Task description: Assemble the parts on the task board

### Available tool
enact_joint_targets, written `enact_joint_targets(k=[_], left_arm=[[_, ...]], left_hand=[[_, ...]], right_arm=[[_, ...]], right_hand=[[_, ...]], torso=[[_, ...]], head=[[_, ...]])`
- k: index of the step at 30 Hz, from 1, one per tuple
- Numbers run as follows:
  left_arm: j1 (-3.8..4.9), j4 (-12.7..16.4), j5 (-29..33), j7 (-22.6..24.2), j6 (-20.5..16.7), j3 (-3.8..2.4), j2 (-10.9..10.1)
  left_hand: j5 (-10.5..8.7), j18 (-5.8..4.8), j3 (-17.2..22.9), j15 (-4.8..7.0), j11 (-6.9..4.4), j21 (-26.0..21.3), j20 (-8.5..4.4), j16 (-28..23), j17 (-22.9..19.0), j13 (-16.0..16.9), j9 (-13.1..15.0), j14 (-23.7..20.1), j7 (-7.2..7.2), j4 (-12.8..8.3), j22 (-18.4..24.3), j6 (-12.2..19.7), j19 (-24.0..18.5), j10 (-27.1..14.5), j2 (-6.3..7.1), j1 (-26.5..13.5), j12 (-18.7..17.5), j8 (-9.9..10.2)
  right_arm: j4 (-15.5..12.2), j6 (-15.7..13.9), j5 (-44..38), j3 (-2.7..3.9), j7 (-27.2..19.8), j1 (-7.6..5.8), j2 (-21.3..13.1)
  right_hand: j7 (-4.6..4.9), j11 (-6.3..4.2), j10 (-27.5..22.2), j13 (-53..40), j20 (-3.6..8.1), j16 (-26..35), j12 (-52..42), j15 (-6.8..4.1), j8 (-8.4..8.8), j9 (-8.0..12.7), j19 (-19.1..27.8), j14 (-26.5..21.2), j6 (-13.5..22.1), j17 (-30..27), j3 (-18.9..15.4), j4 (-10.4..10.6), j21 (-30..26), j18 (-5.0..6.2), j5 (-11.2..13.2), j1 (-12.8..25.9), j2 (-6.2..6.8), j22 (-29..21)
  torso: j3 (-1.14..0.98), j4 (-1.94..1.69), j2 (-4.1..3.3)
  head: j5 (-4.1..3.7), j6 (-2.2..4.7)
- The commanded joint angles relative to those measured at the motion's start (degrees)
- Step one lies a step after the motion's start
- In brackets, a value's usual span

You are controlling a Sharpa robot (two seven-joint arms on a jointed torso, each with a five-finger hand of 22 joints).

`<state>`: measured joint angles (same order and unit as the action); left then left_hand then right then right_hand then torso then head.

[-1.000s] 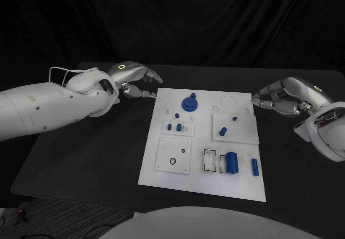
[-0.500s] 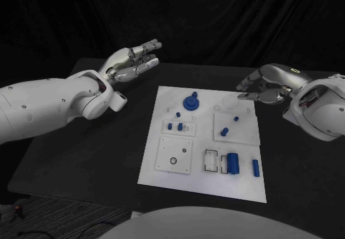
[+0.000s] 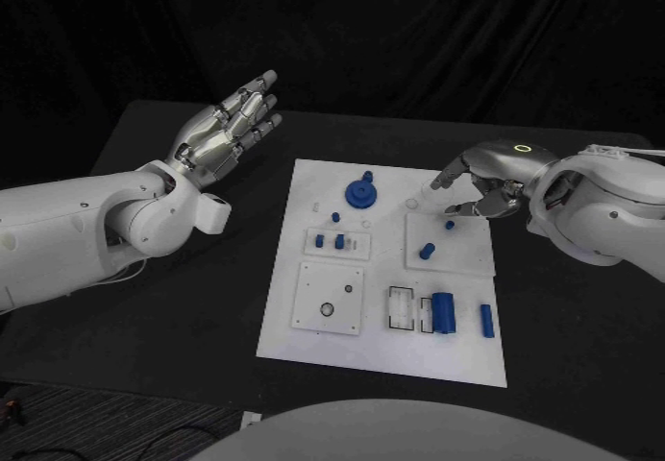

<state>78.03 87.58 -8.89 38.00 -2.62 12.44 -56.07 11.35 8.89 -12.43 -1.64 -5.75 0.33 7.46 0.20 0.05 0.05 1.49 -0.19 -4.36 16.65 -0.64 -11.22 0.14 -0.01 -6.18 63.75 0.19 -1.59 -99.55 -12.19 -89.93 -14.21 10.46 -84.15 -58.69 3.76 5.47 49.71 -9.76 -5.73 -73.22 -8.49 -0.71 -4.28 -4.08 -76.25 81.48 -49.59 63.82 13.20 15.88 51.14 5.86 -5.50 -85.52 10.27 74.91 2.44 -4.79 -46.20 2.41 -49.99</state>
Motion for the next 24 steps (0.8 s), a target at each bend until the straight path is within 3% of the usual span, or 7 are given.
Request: enact_joint_targets(k=[1,3,6,9,15,19,24], left_arm=[[-0.12,0.69,3.05,1.9,1.96,-0.07,-0.22],[-0.14,1.05,3.09,1.93,1.95,-0.07,-0.39],[-0.16,1.78,3.13,1.94,1.98,-0.07,-0.7],[-0.17,2.43,3.14,1.66,2.19,-0.07,-0.98],[-0.19,3.33,3.15,0.7,2.83,-0.07,-1.39],[-0.23,3.58,3.16,0.13,3.28,-0.07,-1.53],[-0.31,3.4,3.15,-0.33,3.85,-0.07,-1.3]], left_hand=[[0.86,1.04,0.37,0.23,0.02,-0.24,0.45,-0.2,-0.05,-0.05,-0.01,0.19,0.01,0.09,0.03,-0.2,-0.14,0.01,-0.03,1.05,-0.19,0.16],[1.02,1.06,0.38,0.2,0.04,-0.24,0.53,-0.2,-0.05,-0.05,0.0,0.19,-0.01,0.08,0.04,-0.24,-0.14,0.01,-0.03,1.15,-0.19,0.16],[1.44,1.11,0.4,0.15,0.05,-0.24,0.82,-0.2,-0.05,-0.05,-0.01,0.19,-0.41,0.08,0.03,-0.2,-0.14,0.01,-0.04,1.51,-0.19,0.16],[1.91,1.16,0.44,-0.02,0.28,-0.24,1.04,-0.2,-0.05,-0.05,-0.02,0.19,-0.49,0.08,0.01,-0.11,-0.13,0.01,-0.17,1.85,-0.19,0.18],[3.31,1.26,0.3,-1.81,2.34,-0.14,3.11,-0.2,-0.05,-0.05,0.0,0.19,-0.02,0.07,-0.58,-0.14,-0.09,0.01,-1.09,3.48,-0.19,0.15],[4.71,1.31,0.09,-2.78,3.75,-0.06,4.35,-0.2,-0.05,-0.05,0.02,0.19,0.13,0.05,-1.01,-0.34,-0.03,0.01,-1.75,4.7,-0.19,0.12],[6.07,1.34,-0.09,-3.55,5.06,0.02,5.3,-0.2,-0.05,-0.05,0.09,0.19,0.69,0.0,-1.41,-0.91,0.06,0.01,-2.42,6.3,-0.19,0.04]], right_arm=[[0.09,1.97,-2.92,0.03,1.11,0.47,-0.15],[0.11,1.81,-3.26,0.03,1.14,0.6,-0.2],[-0.04,1.48,-3.73,0.03,1.13,0.81,-0.5],[-0.51,1.02,-3.94,0.03,1.23,0.93,-1.17],[-2.39,-0.79,-4.08,0.02,1.55,1.03,-3.58],[-3.71,-1.93,-4.12,0.02,1.68,1.08,-5.22],[-4.69,-2.43,-4.13,0.02,1.65,1.45,-6.21]], right_hand=[[0.15,0.17,0.7,0.52,0.04,-0.44,-0.31,0.27,-0.34,-0.07,-0.15,-0.18,-1.02,0.22,0.48,-0.01,0.19,0.76,-0.28,0.39,-0.72,6.29],[-0.61,0.22,1.44,1.06,-0.01,-0.77,-0.52,0.31,-0.55,-0.1,-0.44,0.05,-1.89,0.56,0.59,-0.09,0.61,0.69,-0.39,0.64,-0.99,6.4],[-0.8,-0.03,3.01,1.67,0.05,-0.93,-1.06,0.17,-0.8,-0.12,-0.7,0.2,-3.18,0.62,0.71,-0.24,0.87,0.68,-0.39,1.07,-1.26,6.47],[0.06,-0.14,4.71,2.06,0.15,-1.16,-1.59,0.08,-0.93,-0.13,-0.99,0.39,-4.23,0.83,0.82,-0.39,1.28,0.61,-0.53,1.48,-1.42,6.57],[1.73,-0.2,7.48,2.43,-0.11,-1.6,-2.34,0.74,-0.8,-0.04,-1.54,0.8,-5.17,1.24,0.71,-0.04,2.18,0.35,-0.73,2.88,-1.51,6.78],[2.56,-0.16,9.99,2.97,-0.77,-2.16,-2.34,1.4,-0.74,-0.03,-2.01,1.21,-6.48,1.75,0.65,0.48,2.89,0.26,-1.65,5.36,-2.13,6.93],[2.44,-0.25,10.93,3.25,-0.9,-2.21,-2.21,1.4,-0.87,-0.1,-2.08,1.21,-7.52,1.67,1.15,0.24,3.01,0.3,-2.9,5.69,-2.49,6.95]], torso=[[0.38,-0.06,-0.5],[0.36,-0.03,-0.59],[0.32,-0.05,-0.71],[0.27,-0.09,-0.79],[0.2,-0.18,-0.76],[0.19,0.19,-0.58],[0.3,-0.01,-0.59]], head=[[-0.62,0.14],[-0.58,0.23],[-0.62,0.27],[-0.9,0.54],[-1.57,0.55],[-1.28,0.02],[-1.33,-0.01]])
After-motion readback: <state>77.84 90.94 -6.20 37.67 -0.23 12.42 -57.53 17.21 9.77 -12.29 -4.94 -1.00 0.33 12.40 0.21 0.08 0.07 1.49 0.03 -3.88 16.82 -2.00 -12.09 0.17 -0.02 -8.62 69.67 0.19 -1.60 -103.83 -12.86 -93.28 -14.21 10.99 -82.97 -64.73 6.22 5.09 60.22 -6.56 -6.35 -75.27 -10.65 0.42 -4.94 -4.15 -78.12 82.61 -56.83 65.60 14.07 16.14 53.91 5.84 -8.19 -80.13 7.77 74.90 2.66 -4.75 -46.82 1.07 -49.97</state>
